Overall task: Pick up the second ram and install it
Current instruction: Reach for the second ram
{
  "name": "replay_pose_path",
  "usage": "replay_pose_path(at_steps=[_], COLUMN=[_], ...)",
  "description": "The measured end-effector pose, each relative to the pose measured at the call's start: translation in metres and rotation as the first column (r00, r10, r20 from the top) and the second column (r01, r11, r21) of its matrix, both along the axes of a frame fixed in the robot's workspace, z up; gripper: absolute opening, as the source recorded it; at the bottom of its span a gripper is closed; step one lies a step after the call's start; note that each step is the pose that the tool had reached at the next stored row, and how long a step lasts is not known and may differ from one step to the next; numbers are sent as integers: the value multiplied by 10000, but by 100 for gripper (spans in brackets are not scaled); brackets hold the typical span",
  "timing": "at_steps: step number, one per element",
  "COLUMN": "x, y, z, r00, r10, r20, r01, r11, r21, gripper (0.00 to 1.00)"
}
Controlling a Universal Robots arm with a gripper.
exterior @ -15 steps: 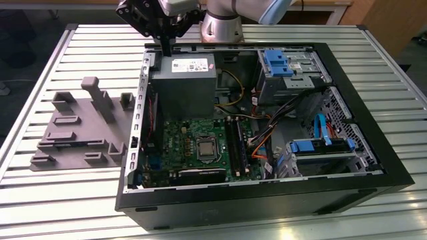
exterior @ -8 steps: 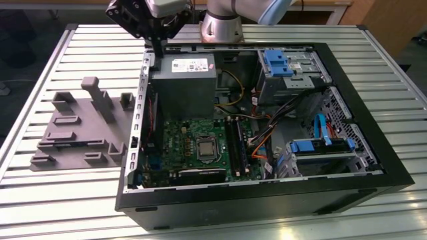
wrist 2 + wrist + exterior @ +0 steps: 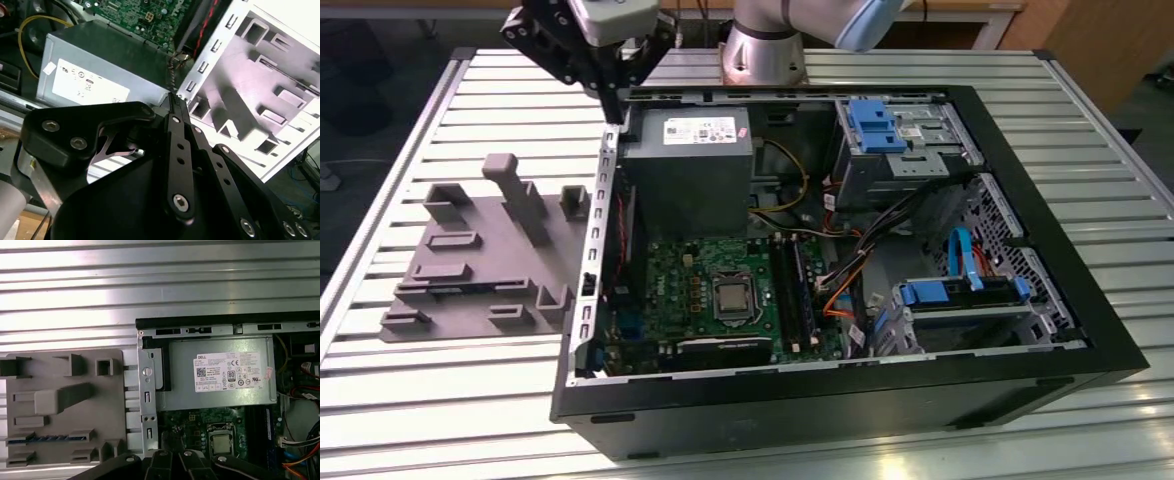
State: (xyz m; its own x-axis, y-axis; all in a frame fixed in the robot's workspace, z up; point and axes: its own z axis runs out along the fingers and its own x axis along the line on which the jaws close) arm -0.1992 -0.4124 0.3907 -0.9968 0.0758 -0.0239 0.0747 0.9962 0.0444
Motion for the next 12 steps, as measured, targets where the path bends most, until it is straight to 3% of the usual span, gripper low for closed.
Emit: replay_pose_path(at_steps=[9, 12], x=[-351, -383], y=[-41, -41], z=[-8, -9], r00=[10000, 10000], r10=[2, 2], r20=[-1, 0], r01=[-2, -2], r11=[10000, 10000], r21=[-1, 0], gripper=[11, 11])
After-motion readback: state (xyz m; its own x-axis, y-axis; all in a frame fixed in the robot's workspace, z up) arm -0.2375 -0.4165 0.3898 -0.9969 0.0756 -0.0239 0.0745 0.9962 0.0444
